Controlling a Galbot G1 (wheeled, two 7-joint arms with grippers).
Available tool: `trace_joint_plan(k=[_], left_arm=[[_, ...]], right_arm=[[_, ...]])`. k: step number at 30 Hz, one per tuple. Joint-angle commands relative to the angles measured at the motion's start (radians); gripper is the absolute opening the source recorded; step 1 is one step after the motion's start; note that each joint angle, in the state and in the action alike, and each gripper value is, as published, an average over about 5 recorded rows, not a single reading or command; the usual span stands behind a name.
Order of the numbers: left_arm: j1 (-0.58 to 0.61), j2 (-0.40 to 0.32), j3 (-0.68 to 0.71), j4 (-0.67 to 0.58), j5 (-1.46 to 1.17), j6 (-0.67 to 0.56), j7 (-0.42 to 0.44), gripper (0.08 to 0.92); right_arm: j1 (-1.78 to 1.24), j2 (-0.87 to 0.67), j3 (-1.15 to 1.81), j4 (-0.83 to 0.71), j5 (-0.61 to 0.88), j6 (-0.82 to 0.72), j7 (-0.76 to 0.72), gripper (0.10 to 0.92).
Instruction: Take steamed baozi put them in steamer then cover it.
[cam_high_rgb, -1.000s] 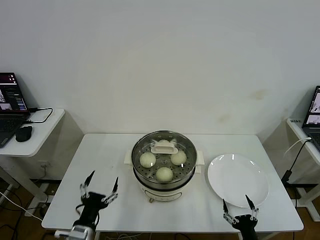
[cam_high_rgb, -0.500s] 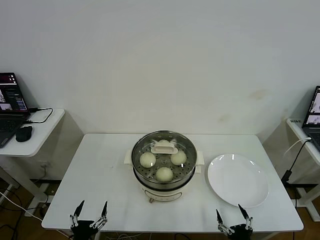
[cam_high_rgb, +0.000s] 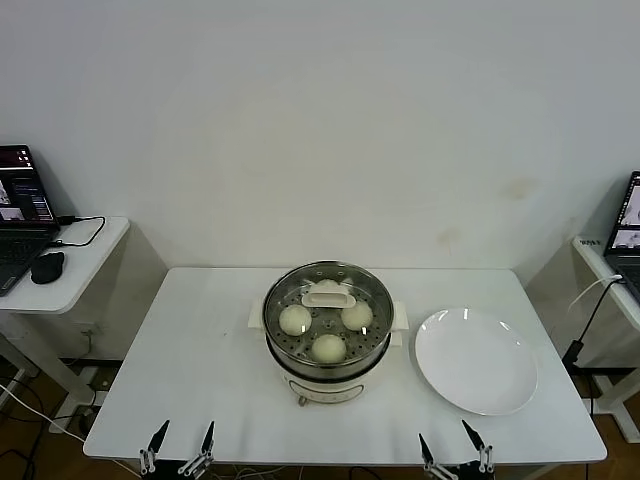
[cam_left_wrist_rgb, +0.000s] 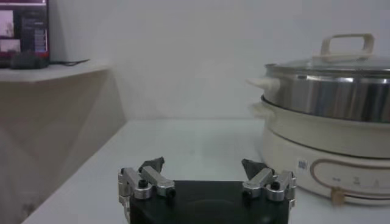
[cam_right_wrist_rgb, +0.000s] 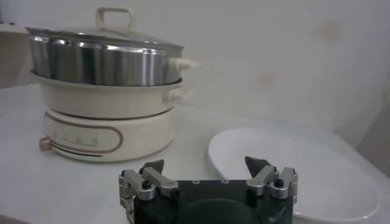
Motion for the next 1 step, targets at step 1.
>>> trace_joint_plan(k=[1], left_arm=[[0.029,-0.008,0.009,0.006,0.026,-0.024,0.013,0.823]], right_arm=[[-0.015,-0.001,-0.035,0.005,-0.008,0.007,-0.002,0.823]])
